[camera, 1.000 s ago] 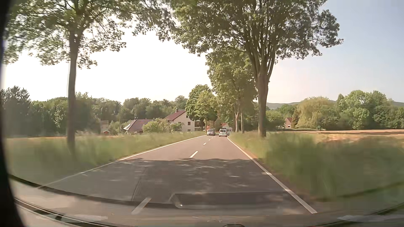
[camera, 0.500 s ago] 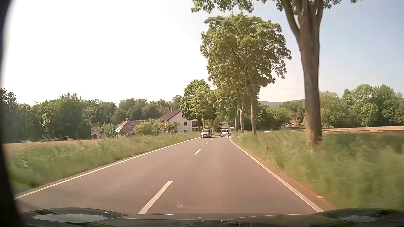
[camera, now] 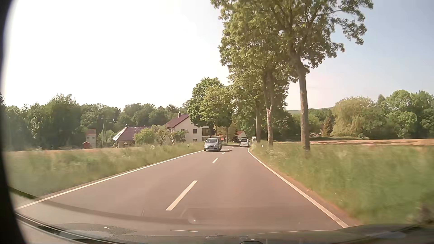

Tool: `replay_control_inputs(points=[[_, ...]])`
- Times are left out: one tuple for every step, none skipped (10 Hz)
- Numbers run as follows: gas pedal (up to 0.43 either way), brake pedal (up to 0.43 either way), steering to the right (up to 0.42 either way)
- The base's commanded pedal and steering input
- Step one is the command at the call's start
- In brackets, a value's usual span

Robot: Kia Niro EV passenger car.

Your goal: Follow the waypoints while adhering to traffic rules and regulations

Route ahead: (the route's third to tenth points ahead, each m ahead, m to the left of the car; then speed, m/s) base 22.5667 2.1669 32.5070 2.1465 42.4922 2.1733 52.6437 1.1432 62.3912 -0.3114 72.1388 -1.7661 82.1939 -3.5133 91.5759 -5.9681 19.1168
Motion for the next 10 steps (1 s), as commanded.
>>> replay_control_inputs(points=[[0.000, 0.000, 0.005], [0.000, 0.000, 0.005], [0.000, 0.000, 0.005], [0.000, 0.000, 0.005], [0.000, 0.000, 0.005], [0.000, 0.000, 0.005], [0.000, 0.000, 0.005], [0.000, 0.000, 0.006], [0.000, 0.000, 0.006], [0.000, 0.000, 0.006]])
